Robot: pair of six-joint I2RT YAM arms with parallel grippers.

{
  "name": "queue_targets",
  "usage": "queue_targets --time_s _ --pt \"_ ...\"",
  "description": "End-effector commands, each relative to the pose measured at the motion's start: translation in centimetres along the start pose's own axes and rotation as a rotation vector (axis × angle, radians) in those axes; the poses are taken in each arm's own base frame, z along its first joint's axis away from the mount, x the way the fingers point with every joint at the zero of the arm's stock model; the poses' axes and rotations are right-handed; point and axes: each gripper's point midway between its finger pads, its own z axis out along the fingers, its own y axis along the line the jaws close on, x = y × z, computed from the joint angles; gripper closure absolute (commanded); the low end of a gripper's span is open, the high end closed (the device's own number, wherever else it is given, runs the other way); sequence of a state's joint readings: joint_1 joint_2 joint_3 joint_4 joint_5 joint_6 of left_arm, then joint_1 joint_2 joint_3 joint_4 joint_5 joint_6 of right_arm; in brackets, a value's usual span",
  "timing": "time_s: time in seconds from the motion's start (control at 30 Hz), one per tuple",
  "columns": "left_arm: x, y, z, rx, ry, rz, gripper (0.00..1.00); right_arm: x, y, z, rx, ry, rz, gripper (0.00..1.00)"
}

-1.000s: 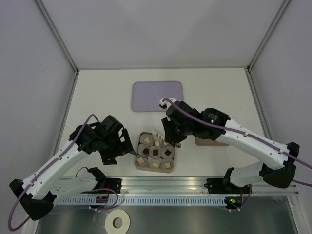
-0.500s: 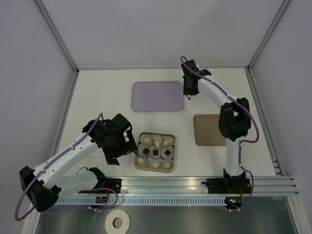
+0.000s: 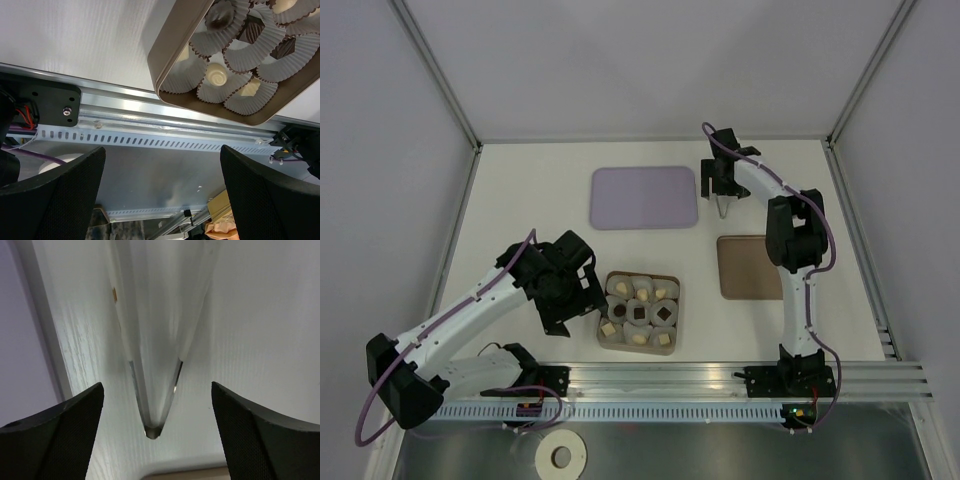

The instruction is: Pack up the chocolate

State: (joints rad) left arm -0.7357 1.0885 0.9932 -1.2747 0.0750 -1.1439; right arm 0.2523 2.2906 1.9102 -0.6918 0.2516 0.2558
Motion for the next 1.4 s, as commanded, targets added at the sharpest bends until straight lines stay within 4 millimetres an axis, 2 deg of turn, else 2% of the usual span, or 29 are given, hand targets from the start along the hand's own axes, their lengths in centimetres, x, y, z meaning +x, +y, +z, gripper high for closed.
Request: queue_targets --time_s 0.0,0.03,0.07,0.1,0.13,0.17,0.2,0.23,0.27,0.3,0.33,0.37,0.4,0.43,0.5,0.53,0.57,0.63,0.7,0.73,0.77,0.8,0.9,0.93,0.97,1.07,1.17,1.3,1.37 --pt "0.5 -0.8 -0.2 0.028 0.03 -0.029 0.0 -2.8 -0.1 -4.4 -0.056 -0.123 -0.035 0.07" --pt "0.6 -0.8 -0.2 0.027 0.034 -0.017 0.0 -2.0 -0.4 -4.6 -0.051 -0.111 -0.046 0.02" --pt "0.6 -0.9 -0.3 0.032 0.037 -0.011 0.0 -2.8 -0.8 -6.8 -0.059 -0.152 -0.037 0.02" --pt "0.6 -1.0 -0.4 0.036 0.042 -0.006 0.0 -2.4 -1.3 -7.6 -0.049 -0.153 -0.038 0.02" --pt "0.7 -1.0 -0.4 0.038 0.044 0.002 0.0 -0.2 -2.2 -7.5 -0.023 -0.113 -0.045 0.02" --pt "0.8 -0.9 -0.5 0.04 0.047 0.005 0.0 0.7 -2.9 -8.3 -0.007 -0.11 -0.043 0.02" --pt "0.7 -1.1 -0.8 0.047 0.041 0.01 0.0 1.1 -4.3 -12.2 -0.005 -0.178 -0.015 0.02" --pt "0.7 -1.0 -0.8 0.045 0.043 0.015 0.0 3.4 -4.6 -11.0 0.008 -0.121 -0.023 0.02" --pt "0.6 -1.1 -1.1 0.051 0.035 0.019 0.0 3.9 -5.0 -11.9 -0.007 -0.146 0.0 0.02" --pt "0.5 -1.2 -1.2 0.054 0.032 0.027 0.0 3.6 -5.7 -14.8 -0.038 -0.209 0.035 0.02" --pt "0.5 -1.1 -1.3 0.055 0.026 0.039 0.0 6.1 -6.2 -14.6 -0.054 -0.168 0.071 0.02" --pt "0.5 -1.1 -1.5 0.057 0.024 0.042 0.0 7.0 -7.0 -15.1 -0.096 -0.154 0.115 0.02" --pt "0.5 -1.0 -1.6 0.055 0.026 0.047 0.0 7.3 -7.7 -16.8 -0.128 -0.183 0.137 0.02" --pt "0.5 -1.0 -1.6 0.055 0.027 0.054 0.0 9.4 -8.4 -16.4 -0.125 -0.146 0.14 0.02" --pt "0.6 -0.8 -1.5 0.049 0.031 0.058 0.0 11.7 -10.8 -17.1 -0.059 -0.115 0.143 0.02" --pt "0.7 -0.8 -1.5 0.049 0.035 0.063 0.0 14.0 -11.6 -16.8 -0.024 -0.052 0.136 0.02" --pt "0.7 -0.8 -1.5 0.05 0.036 0.064 0.0 14.8 -12.6 -16.7 0.0 -0.035 0.149 0.02" --pt "0.7 -0.8 -1.5 0.052 0.037 0.069 0.0 14.4 -13.1 -17.1 -0.02 -0.053 0.191 0.02" --pt "0.7 -0.8 -1.6 0.054 0.034 0.073 0.01 13.9 -15.2 -16.3 0.002 -0.041 0.277 0.02" --pt "0.7 -0.7 -1.6 0.052 0.035 0.074 0.0 14.3 -15.7 -15.7 -0.003 0.0 0.304 0.03" --pt "0.7 -0.7 -1.7 0.052 0.033 0.074 0.01 15.1 -17.2 -14.1 0.005 0.067 0.358 0.06" --pt "0.8 -0.6 -1.7 0.052 0.035 0.075 0.0 14.9 -17.6 -13.7 -0.012 0.082 0.368 0.09" --pt "0.9 -0.4 -1.6 0.047 0.036 0.072 0.0 15.7 -16.7 -11.3 -0.084 0.16 0.348 0.17" --pt "0.9 -0.3 -1.8 0.05 0.032 0.072 0.0 15.8 -16.4 -10.9 -0.104 0.182 0.333 0.24" --pt "0.9 -0.3 -1.8 0.05 0.032 0.072 0.0 16.8 -16.4 -9.8 -0.099 0.243 0.319 0.26" --pt "0.9 -0.1 -1.9 0.046 0.028 0.07 0.0 18.2 -17.0 -8.3 -0.067 0.318 0.272 0.32" --pt "1.0 0.1 -1.9 0.041 0.032 0.067 0.0 19.1 -17.3 -7.6 -0.047 0.362 0.268 0.45" --pt "0.9 0.2 -2.1 0.038 0.025 0.067 0.0 22.2 -17.3 -6.9 -0.034 0.443 0.249 0.63" --pt "0.6 0.2 -2.4 0.035 0.008 0.065 0.0 23.1 -16.7 -6.5 -0.057 0.463 0.255 0.73"
